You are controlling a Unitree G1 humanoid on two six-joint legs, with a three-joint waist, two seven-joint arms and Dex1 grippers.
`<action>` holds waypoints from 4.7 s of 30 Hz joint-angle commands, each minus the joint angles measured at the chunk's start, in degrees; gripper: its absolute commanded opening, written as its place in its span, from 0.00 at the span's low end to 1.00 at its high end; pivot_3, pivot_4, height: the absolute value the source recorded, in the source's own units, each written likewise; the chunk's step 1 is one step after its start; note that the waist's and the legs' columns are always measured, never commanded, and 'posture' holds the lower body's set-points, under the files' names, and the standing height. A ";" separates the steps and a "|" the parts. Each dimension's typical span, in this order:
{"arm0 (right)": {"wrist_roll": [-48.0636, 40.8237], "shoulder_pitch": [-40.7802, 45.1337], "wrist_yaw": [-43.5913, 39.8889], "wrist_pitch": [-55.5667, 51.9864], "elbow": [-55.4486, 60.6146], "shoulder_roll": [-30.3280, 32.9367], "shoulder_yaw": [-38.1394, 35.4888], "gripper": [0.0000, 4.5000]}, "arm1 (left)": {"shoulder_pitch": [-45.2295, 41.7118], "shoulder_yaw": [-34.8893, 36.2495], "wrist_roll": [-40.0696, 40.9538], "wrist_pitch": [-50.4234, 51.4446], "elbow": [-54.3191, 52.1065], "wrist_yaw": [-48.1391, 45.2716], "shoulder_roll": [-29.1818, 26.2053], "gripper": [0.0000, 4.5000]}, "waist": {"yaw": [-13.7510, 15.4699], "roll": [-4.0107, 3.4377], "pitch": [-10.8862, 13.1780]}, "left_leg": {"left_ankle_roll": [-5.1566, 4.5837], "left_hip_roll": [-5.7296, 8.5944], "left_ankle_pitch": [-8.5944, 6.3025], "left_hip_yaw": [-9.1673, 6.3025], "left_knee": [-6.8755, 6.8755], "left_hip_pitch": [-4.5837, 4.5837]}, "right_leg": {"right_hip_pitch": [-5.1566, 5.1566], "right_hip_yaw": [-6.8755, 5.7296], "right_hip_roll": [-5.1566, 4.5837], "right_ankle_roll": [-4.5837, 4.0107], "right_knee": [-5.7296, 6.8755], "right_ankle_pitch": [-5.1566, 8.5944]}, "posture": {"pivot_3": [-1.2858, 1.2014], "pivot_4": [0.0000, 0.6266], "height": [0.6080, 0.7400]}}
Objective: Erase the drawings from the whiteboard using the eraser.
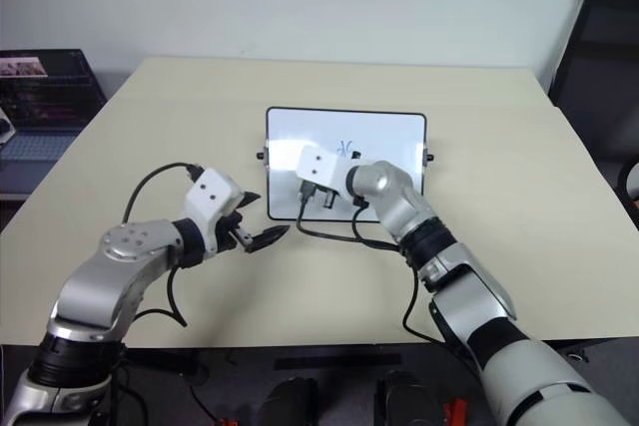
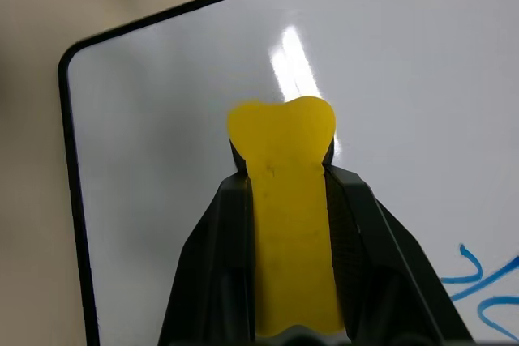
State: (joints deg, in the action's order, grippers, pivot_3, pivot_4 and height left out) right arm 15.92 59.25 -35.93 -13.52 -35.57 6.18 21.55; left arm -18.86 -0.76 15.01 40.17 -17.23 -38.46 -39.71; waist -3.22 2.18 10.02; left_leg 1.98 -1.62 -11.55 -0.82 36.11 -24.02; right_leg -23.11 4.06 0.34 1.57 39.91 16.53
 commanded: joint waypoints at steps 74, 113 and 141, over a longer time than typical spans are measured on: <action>-2.91 -21.23 17.20 -6.58 22.69 13.81 -5.21 0.19 | -0.17 -3.04 3.72 -12.04 1.77 -10.30 5.40 1.00 | 0.01 -0.01 -0.01 | -0.01 -0.08 0.00 -0.10 -0.04 0.68 | 0.96 -0.02 0.14 0.24 -0.56 0.11 | 0.52 0.24 1.00; -4.88 -28.90 5.85 -21.51 36.61 17.31 -7.51 0.19 | 0.82 -2.60 6.03 -9.87 -0.70 -11.89 4.57 1.00 | 0.43 -0.01 -0.01 | -0.14 -0.07 0.07 -0.09 -0.16 0.62 | 1.02 -0.02 0.03 0.06 -0.97 0.12 | 0.52 0.24 1.00; -24.14 -50.91 13.97 -11.90 64.12 4.13 -23.02 0.19 | 3.70 11.71 15.54 -2.42 -5.32 4.84 10.11 1.00 | 0.85 -0.17 0.12 | 0.08 -0.08 -0.14 -0.44 -0.26 0.07 | 0.62 -0.14 0.05 0.23 -1.01 0.21 | 0.52 0.24 1.00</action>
State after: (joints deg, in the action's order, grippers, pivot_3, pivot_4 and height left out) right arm -7.82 8.64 -23.09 -28.92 27.39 10.87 -0.85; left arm -14.11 9.63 29.34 37.59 -20.08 -33.31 -28.52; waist -2.37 2.02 10.14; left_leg 2.07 -1.70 -11.69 -1.25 35.86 -23.89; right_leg -22.41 3.92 0.39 1.80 38.90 16.75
